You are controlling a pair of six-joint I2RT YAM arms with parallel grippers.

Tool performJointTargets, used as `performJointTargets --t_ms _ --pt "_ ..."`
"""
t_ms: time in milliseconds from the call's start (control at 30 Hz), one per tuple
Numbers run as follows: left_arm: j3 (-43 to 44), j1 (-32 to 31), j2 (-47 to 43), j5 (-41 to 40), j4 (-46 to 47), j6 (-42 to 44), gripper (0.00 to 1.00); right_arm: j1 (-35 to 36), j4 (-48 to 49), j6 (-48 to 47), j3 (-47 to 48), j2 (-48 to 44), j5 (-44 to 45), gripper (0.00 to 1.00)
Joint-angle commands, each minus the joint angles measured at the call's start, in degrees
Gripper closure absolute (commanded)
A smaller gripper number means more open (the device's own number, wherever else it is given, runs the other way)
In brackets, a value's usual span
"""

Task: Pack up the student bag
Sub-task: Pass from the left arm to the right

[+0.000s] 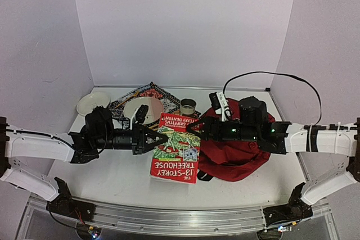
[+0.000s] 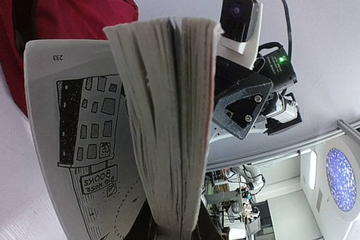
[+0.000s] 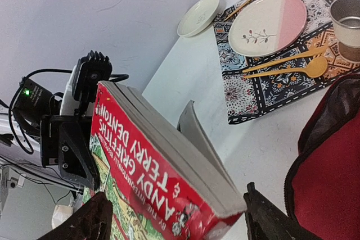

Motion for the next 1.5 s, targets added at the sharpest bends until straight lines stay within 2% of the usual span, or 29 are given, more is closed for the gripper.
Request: performJointTargets --t_ms 0,133,367,467,500,533,633,733,767,800,1000,1267,1467 --pt "4.3 -0.09 1.28 4.02 7.23 0.72 1.0 -1.22 8.62 2.82 -0.74 0.88 -6.92 0.23" --pt "4.56 -0.12 2.02 4.53 7.37 0.82 1.0 -1.99 12.56 4.54 -2.11 1.3 -9.3 0.35" --pt "4.78 0.05 3.54 4.39 7.38 1.0 1.0 -2.58 14.86 6.73 -2.18 2.31 -11.68 0.8" --pt "4.16 0.95 3.7 3.31 7.3 0.75 1.0 -2.7 15.3 7.61 -2.18 2.2 -11.75 0.96" --pt "3.59 1.64 3.62 2.61 7.28 0.25 0.97 -2.74 15.42 7.89 -2.13 2.03 -11.7 1.0" --pt "2.82 2.46 3.42 1.64 7.3 -0.5 0.9 -2.76 15.54 8.15 -2.06 1.85 -11.54 1.0" --pt "0.9 3.64 1.95 -1.71 7.35 -1.2 0.57 -2.77 15.72 9.01 -1.69 1.11 -10.87 1.0" --pt "-1.22 4.34 -0.56 -5.91 7.01 -1.81 0.16 -2.76 15.77 10.03 -1.48 0.23 -9.33 1.0" --pt "-1.77 4.61 -1.38 -7.19 6.89 -2.19 0.06 -2.76 15.86 10.41 -1.48 -0.14 -8.58 1.0" --pt "-2.35 4.76 -2.06 -8.37 6.63 -2.5 0.02 -2.76 15.97 10.8 -1.48 -0.57 -7.63 1.0" --pt "-5.84 4.92 -4.82 -14.94 5.88 -6.41 0.01 -2.76 17.05 13.6 -1.95 -2.52 -0.82 1.0" --pt "-10.66 4.92 -9.69 -21.46 5.91 -10.98 0.01 -2.76 24.63 19.31 -4.97 -5.05 7.62 1.0" --pt "-10.17 4.4 -9.32 -19.39 5.9 -12.74 0.0 -2.74 31.8 24.23 -6.57 -4.7 14.09 1.0"
